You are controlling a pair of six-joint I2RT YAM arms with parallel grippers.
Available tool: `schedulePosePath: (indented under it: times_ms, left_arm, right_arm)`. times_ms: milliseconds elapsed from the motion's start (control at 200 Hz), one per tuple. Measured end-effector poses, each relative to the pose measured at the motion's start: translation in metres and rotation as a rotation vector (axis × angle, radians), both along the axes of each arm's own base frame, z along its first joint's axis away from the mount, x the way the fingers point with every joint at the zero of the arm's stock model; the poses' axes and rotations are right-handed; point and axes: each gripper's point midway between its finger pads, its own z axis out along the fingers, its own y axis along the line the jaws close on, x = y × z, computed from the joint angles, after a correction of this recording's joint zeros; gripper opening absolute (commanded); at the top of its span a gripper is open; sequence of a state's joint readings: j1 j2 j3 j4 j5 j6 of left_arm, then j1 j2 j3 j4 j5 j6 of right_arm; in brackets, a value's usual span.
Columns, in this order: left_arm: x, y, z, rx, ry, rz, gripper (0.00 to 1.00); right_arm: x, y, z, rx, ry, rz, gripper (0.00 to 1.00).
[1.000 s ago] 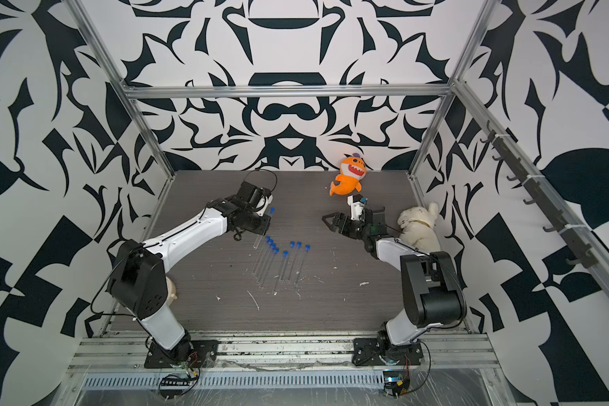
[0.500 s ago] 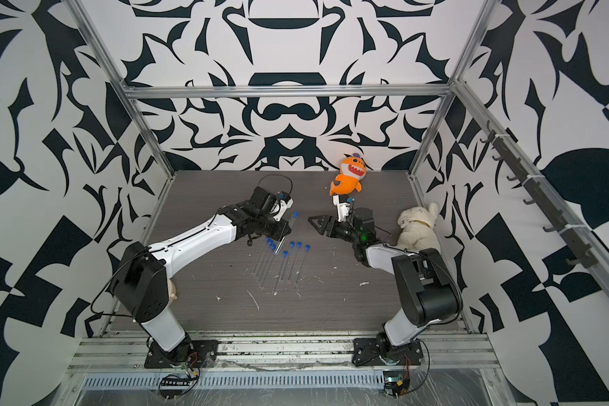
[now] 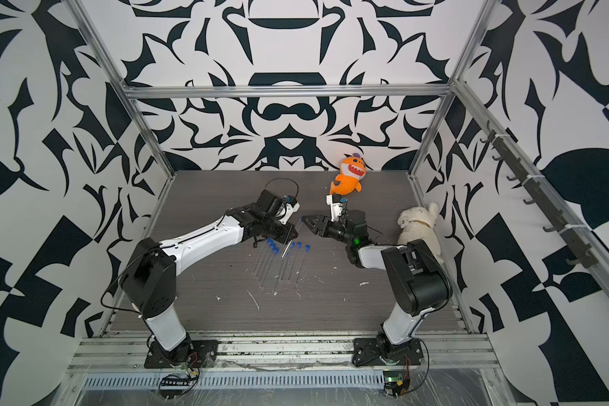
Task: Remove stoppers from test tubes
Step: Open the stopper on the test tube.
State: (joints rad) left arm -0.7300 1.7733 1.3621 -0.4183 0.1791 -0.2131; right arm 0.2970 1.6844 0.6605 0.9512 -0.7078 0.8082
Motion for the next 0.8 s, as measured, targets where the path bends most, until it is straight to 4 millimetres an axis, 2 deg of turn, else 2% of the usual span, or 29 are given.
schedulePosePath:
  times_ms: [390, 495, 635, 800]
  left_arm:
    - [-0.004, -0.008, 0.003, -0.024, 0.000, -0.027, 0.00]
    - [-0.006, -0.010, 0.003, -0.027, 0.000, -0.035, 0.00]
    - [-0.007, -0.011, 0.004, -0.032, -0.003, -0.039, 0.00]
    - [-0.006, -0.011, 0.004, -0.032, -0.004, -0.038, 0.00]
  right_arm:
    - [0.003, 0.005, 0.002, 0.026, 0.001, 0.002, 0.43]
    - [0.002, 0.006, 0.003, 0.029, -0.002, 0.006, 0.29]
    - [0.003, 0.007, 0.005, 0.037, 0.001, 0.004, 0.16]
    - [0.003, 0.009, 0.008, 0.043, -0.004, 0.004, 0.12]
